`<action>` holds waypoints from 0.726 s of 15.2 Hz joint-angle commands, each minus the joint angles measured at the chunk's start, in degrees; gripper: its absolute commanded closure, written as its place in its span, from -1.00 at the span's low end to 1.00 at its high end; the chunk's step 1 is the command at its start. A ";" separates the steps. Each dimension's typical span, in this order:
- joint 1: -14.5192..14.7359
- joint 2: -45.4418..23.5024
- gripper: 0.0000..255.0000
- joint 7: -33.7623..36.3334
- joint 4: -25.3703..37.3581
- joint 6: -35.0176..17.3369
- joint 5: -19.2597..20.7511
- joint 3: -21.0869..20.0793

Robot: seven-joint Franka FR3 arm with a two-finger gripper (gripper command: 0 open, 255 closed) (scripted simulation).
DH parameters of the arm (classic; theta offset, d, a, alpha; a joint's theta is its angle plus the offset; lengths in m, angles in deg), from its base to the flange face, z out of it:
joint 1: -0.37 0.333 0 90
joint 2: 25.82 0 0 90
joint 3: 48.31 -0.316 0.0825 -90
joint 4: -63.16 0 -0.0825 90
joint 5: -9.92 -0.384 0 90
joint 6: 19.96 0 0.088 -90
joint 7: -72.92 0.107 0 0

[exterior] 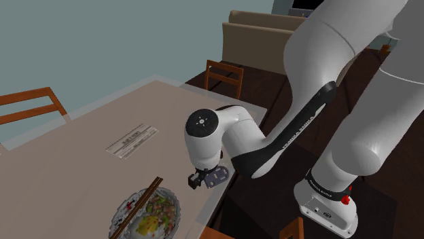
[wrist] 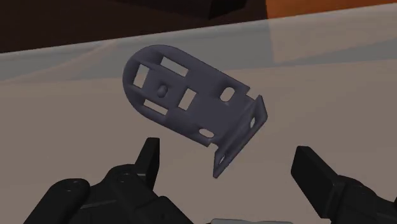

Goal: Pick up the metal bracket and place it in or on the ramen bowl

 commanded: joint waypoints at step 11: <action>1.09 -9.82 -1.00 20.40 4.46 1.38 11.44 3.13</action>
